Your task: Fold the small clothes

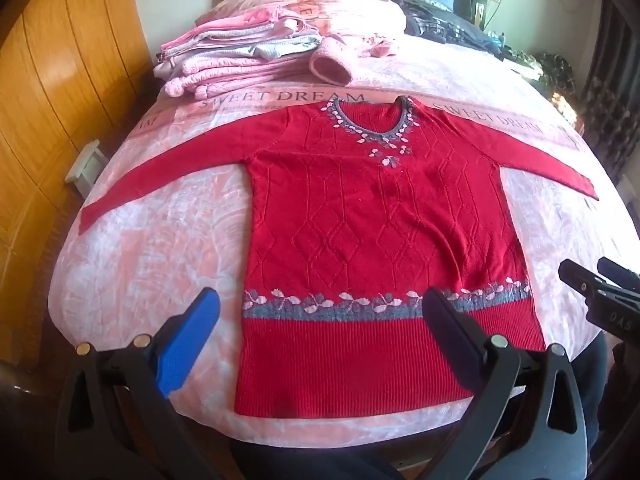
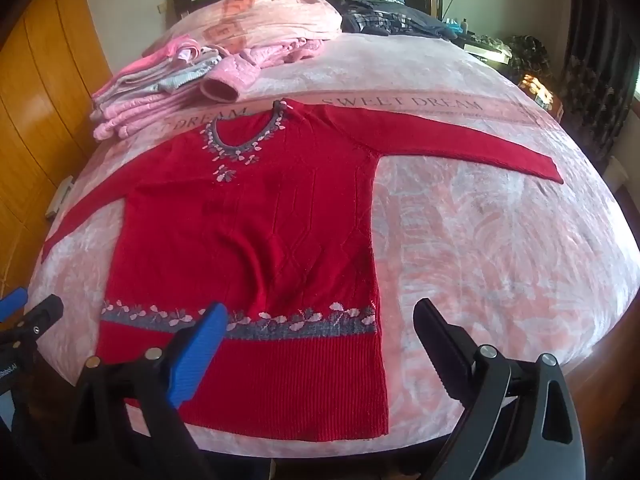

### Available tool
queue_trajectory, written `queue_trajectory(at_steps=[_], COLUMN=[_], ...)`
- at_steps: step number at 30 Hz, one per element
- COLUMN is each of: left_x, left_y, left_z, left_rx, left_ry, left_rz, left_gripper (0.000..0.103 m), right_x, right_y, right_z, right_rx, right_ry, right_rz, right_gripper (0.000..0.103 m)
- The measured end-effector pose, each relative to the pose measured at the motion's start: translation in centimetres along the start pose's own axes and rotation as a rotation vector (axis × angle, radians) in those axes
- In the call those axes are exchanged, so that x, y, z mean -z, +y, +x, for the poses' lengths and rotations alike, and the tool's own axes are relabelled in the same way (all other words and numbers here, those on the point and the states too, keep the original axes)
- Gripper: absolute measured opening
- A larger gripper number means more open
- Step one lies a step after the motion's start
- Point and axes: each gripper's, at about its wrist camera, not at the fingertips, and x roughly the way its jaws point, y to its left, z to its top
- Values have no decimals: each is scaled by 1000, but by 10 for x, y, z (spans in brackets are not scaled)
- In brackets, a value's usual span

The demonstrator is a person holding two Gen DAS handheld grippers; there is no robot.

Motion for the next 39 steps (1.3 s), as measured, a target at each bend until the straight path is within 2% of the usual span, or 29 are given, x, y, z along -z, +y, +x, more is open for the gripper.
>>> queue_trajectory(at_steps=[39], left_x=[-1], left_y=[-1], left_z=[4], left_rx=[0], left_ry=[11], left_rz=[-10], left_gripper=[100], right_x=[-3], right_y=[-12], right_z=[5], right_rx=[3], right_ry=[-1], right_rz=[26], right_gripper=[97])
